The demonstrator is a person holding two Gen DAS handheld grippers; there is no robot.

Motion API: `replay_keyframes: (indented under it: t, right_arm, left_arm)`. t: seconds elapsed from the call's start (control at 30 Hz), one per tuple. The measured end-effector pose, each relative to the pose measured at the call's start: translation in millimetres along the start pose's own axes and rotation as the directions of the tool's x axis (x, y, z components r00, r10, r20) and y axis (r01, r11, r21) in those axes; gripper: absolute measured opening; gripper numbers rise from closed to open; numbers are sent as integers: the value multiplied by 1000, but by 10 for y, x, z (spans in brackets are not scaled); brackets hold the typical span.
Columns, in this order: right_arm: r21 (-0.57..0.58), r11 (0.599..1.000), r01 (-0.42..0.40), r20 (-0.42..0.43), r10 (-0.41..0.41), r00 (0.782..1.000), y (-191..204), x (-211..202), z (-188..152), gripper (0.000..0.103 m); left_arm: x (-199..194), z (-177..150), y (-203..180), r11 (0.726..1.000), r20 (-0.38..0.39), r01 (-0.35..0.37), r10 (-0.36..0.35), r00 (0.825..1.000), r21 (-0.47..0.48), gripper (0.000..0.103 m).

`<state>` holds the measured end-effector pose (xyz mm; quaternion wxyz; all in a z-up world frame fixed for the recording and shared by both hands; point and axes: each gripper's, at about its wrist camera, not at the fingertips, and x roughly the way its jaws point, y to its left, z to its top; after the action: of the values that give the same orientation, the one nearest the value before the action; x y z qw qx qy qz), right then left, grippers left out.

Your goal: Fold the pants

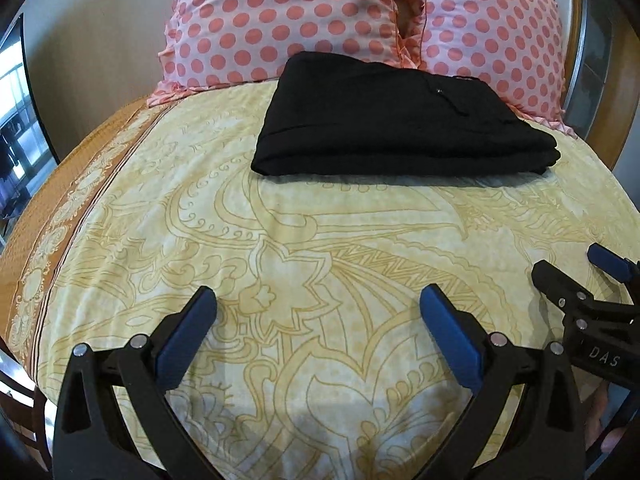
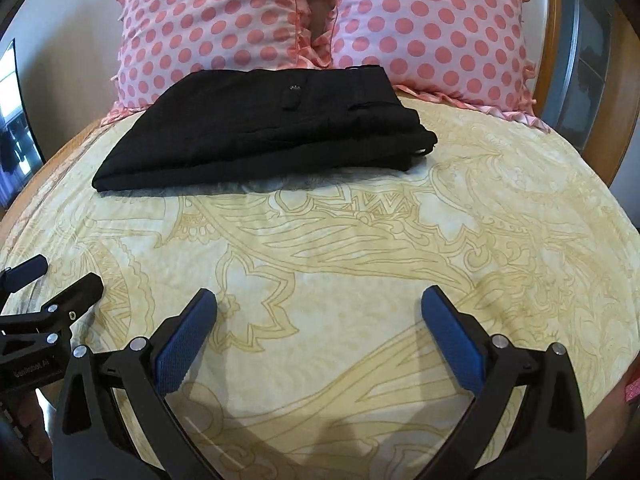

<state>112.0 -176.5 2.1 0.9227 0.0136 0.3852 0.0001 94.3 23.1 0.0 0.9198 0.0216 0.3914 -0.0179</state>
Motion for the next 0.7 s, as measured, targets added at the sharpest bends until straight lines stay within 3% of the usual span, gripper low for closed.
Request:
replay_keyframes:
  t: [0.17, 0.7]
  right_arm:
    - [4, 1000, 4, 13, -4, 1000, -4, -6, -9, 102]
    - [3, 1000, 3, 12, -3, 1000, -9, -1, -2, 102]
  left_arm:
    - [-14, -37, 7, 1000, 36, 2, -2, 999, 0, 101]
    - [-16, -37, 8, 1000, 38, 2, -2, 999, 0, 101]
